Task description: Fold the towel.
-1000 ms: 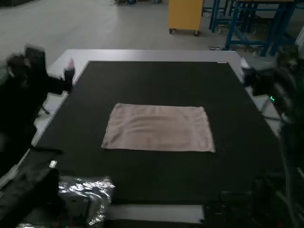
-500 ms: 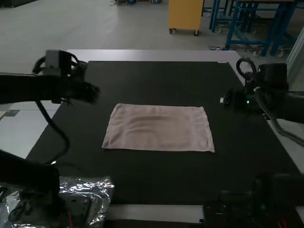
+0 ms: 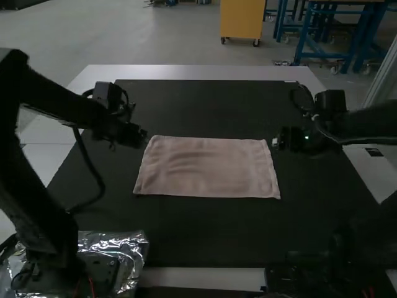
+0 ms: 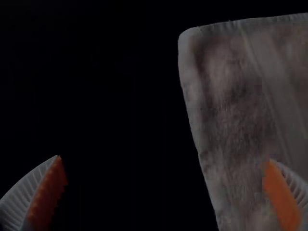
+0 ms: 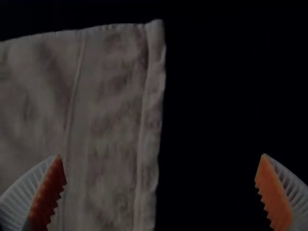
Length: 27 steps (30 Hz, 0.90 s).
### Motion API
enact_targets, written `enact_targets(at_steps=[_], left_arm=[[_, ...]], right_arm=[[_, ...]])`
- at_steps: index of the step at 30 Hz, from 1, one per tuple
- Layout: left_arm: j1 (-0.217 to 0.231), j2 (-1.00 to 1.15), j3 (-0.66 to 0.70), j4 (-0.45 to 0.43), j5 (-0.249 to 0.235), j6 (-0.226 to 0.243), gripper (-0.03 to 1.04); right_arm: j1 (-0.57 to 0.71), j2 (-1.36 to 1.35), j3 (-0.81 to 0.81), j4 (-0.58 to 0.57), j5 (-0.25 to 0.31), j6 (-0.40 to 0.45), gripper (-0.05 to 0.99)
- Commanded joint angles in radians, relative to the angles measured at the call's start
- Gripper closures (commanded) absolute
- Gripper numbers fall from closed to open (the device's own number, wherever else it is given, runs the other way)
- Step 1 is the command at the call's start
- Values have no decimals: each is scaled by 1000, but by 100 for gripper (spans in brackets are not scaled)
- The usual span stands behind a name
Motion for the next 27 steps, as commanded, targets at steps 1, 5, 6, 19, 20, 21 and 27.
enact_targets(at_steps=[1, 5, 6, 19, 20, 21, 27], left_arm=[[-3, 53, 47, 38, 12, -23, 5], [-5, 125, 79, 63, 12, -31, 5], [-5, 145, 88, 70, 13, -36, 5], [-6, 304, 156, 125, 16, -63, 5], [-6, 313, 165, 125, 18, -63, 5], [-6, 321, 173, 129, 18, -63, 5], [-6, 372, 216, 129, 21, -75, 5]], right_arm=[[38, 44, 58, 38, 8, -10, 3], [66, 148, 97, 76, 23, -11, 3], [69, 171, 106, 84, 23, -13, 3], [84, 411, 226, 176, 38, -41, 3], [84, 424, 235, 181, 38, -41, 3], [84, 438, 243, 182, 38, -41, 3], [84, 513, 284, 187, 46, -62, 3]])
